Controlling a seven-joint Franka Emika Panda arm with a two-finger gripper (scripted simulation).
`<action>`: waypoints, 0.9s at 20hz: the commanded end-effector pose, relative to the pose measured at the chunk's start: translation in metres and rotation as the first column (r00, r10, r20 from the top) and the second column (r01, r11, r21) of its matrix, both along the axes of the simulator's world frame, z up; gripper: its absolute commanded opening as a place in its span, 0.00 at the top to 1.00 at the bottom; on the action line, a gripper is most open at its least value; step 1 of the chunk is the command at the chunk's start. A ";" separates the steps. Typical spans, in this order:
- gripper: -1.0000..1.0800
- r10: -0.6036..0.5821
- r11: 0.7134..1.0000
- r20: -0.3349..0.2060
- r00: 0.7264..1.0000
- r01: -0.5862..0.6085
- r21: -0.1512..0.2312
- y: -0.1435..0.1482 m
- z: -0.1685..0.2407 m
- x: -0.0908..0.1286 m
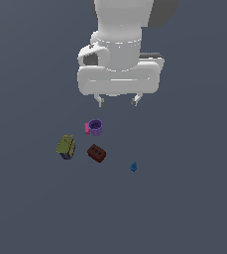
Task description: Pick up a designated object from a clutter of objects.
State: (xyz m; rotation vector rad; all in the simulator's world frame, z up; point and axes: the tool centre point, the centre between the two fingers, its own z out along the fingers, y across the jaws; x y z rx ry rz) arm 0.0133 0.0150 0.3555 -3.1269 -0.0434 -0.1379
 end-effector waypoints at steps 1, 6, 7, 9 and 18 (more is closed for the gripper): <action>0.04 0.000 1.000 0.000 1.000 0.000 0.000 0.000 0.000 0.000; 0.04 -0.012 1.000 0.009 1.000 0.012 0.015 0.003 0.002 0.003; 0.04 -0.017 1.000 0.013 1.000 0.017 0.021 0.004 0.003 0.005; 0.04 -0.025 0.999 0.020 0.999 0.025 0.031 0.006 0.005 0.006; 0.04 -0.028 0.999 0.019 0.999 0.027 0.033 0.008 0.001 0.009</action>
